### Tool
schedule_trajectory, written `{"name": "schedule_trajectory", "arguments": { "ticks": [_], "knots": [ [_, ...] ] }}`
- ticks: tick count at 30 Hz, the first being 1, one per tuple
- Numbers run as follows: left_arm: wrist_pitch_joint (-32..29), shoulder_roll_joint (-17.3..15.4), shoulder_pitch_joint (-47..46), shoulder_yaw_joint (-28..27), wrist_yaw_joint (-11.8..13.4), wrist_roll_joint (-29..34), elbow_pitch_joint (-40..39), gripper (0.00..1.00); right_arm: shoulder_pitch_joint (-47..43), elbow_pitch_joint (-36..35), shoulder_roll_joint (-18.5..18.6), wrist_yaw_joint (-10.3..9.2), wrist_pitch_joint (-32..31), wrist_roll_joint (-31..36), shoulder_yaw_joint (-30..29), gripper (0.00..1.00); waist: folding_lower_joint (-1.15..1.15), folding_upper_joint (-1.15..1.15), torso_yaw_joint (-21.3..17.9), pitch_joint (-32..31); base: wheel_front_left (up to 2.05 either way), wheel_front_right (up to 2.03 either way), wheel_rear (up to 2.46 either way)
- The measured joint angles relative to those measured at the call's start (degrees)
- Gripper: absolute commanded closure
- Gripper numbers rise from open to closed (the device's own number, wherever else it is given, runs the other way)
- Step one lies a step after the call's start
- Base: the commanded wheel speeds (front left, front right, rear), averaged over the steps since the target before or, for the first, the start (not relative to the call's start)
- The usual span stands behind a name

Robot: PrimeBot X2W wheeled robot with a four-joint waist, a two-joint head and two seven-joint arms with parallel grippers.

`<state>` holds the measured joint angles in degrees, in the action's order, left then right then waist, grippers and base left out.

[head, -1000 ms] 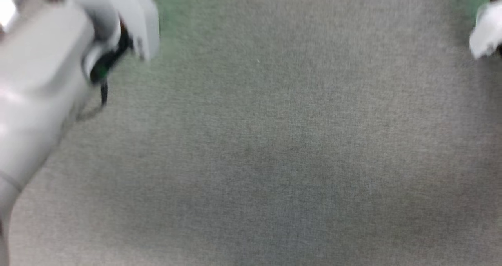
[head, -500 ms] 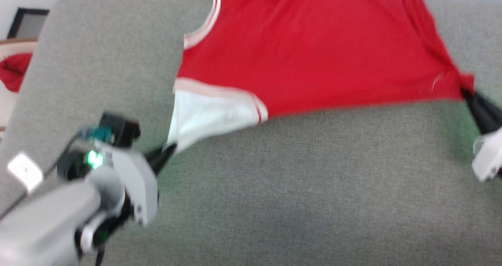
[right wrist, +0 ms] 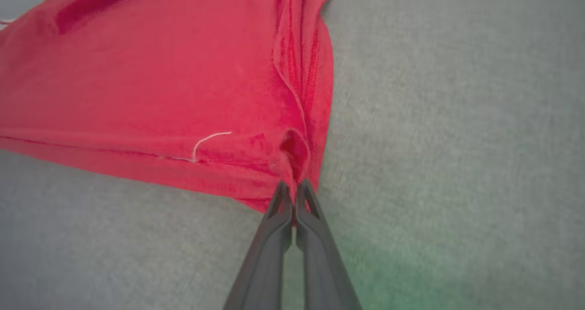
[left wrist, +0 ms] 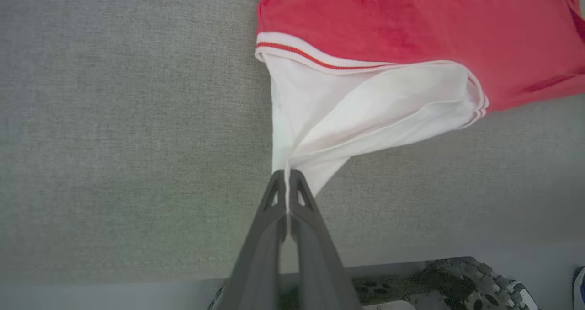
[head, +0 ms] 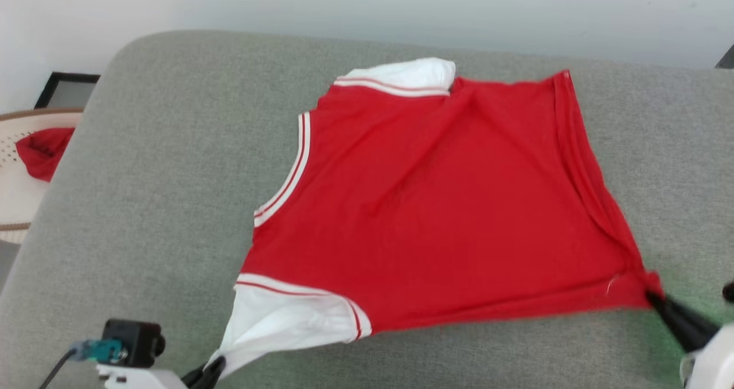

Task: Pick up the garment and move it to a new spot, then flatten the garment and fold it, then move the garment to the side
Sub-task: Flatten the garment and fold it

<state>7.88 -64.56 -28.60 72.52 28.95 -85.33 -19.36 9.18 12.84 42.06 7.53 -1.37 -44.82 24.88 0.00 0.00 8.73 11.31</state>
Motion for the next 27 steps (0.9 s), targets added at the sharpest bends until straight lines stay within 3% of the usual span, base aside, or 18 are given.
{"name": "schedule_trajectory", "arguments": {
  "ticks": [5, 16, 22, 27],
  "knots": [
    [3.1, -1.4, 3.6, -0.5, 2.4, -2.3, -2.9, 1.00, -10.8, -8.9, -1.2, 0.00, -6.7, -2.1, -4.6, 1.00, 0.00, 0.00, -0.7, -0.8, 0.00, 0.00, 0.00],
    [5.2, -3.4, 8.5, -1.5, 4.6, -6.5, -4.6, 1.00, -25.0, -22.5, -6.7, -0.01, -20.1, -2.5, -15.3, 1.00, 0.00, 0.00, -3.8, -0.7, 0.00, 0.00, 0.00],
    [5.3, -5.4, 8.6, -2.3, 5.2, -6.4, -6.5, 1.00, -27.0, -27.4, -9.5, -0.01, -24.5, -2.0, -18.5, 1.00, 0.00, 0.00, -5.2, -0.4, 0.00, 0.00, 0.00],
    [2.0, -8.8, 3.2, -3.2, 5.9, -0.9, -8.3, 1.00, -23.5, -29.6, -10.5, -0.01, -26.0, -0.5, -20.1, 1.00, 0.00, 0.00, -6.2, 0.2, 0.00, 0.00, 0.00]
  ]
}}
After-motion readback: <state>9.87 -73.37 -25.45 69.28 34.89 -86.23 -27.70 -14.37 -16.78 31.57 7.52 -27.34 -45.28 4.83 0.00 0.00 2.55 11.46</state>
